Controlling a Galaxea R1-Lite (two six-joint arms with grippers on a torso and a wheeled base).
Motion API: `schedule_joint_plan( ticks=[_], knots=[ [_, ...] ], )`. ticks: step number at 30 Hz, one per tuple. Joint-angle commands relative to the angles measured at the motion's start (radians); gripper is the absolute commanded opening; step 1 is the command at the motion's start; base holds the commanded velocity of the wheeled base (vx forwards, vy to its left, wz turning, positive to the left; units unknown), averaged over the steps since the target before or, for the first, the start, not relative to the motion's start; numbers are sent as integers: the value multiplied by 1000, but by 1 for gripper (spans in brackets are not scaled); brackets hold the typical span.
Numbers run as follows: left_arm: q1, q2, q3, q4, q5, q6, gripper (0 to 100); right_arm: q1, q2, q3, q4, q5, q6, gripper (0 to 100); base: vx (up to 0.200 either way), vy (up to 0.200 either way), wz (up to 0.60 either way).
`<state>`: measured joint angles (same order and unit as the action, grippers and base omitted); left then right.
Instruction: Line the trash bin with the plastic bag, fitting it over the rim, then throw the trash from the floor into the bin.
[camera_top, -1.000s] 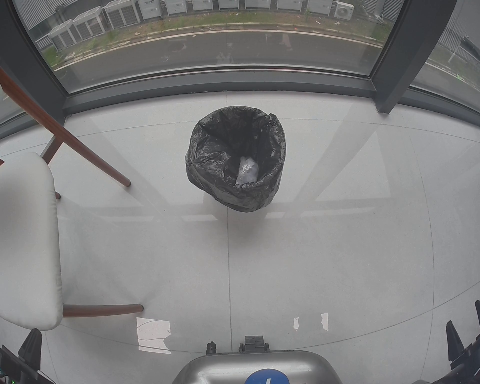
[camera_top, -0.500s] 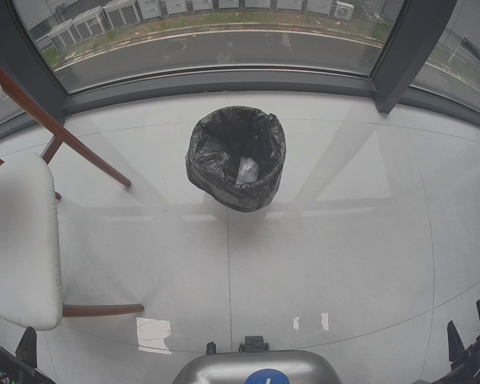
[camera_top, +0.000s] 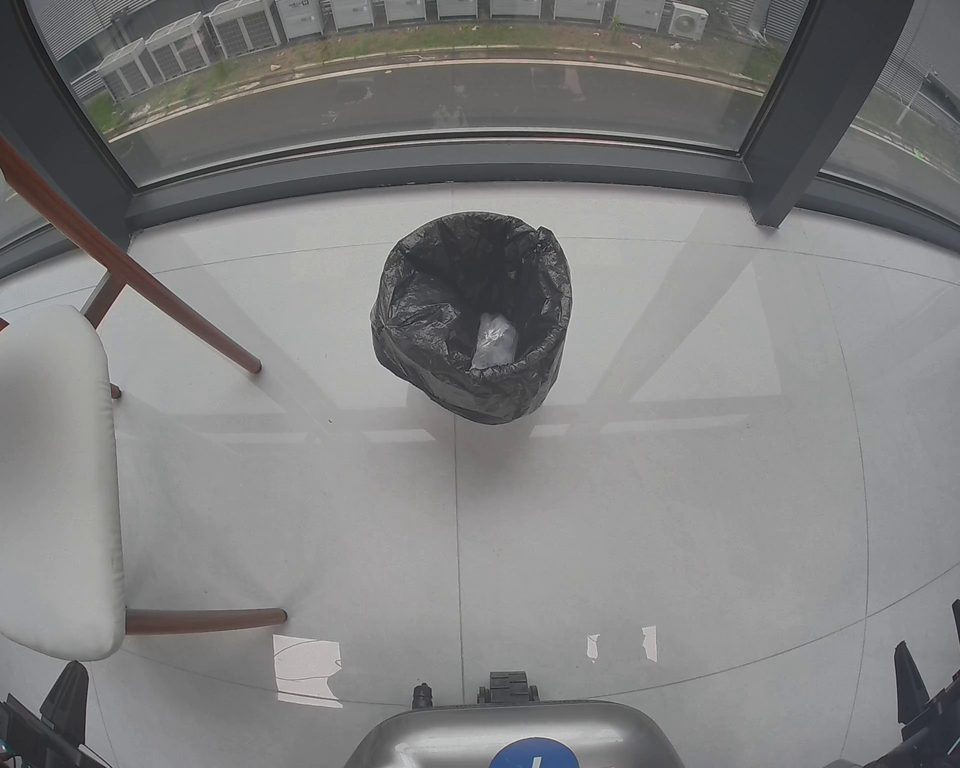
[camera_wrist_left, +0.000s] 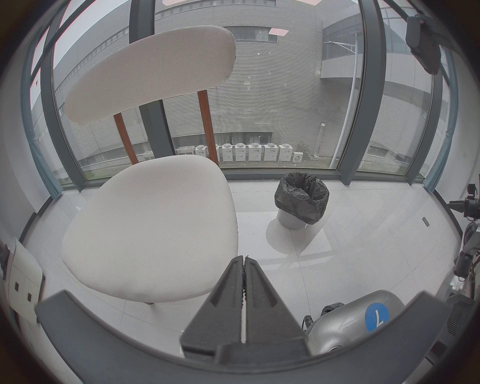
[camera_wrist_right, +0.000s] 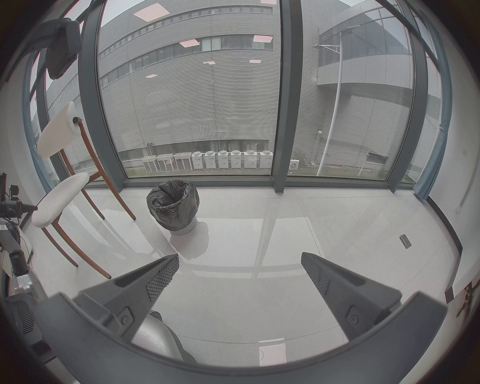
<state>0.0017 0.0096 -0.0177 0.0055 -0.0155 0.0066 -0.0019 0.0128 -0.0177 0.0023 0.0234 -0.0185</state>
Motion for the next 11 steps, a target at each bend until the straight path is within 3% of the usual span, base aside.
schedule_joint_plan(
  ticks=[1, 11],
  knots=[
    [0, -7, 16, 1, 2, -4, 0, 0, -13, 18, -1, 1, 2, 100, 0, 0, 0],
    [1, -8, 16, -1, 2, 0, 0, -1, -13, 18, -1, 3, -1, 100, 0, 0, 0]
  ],
)
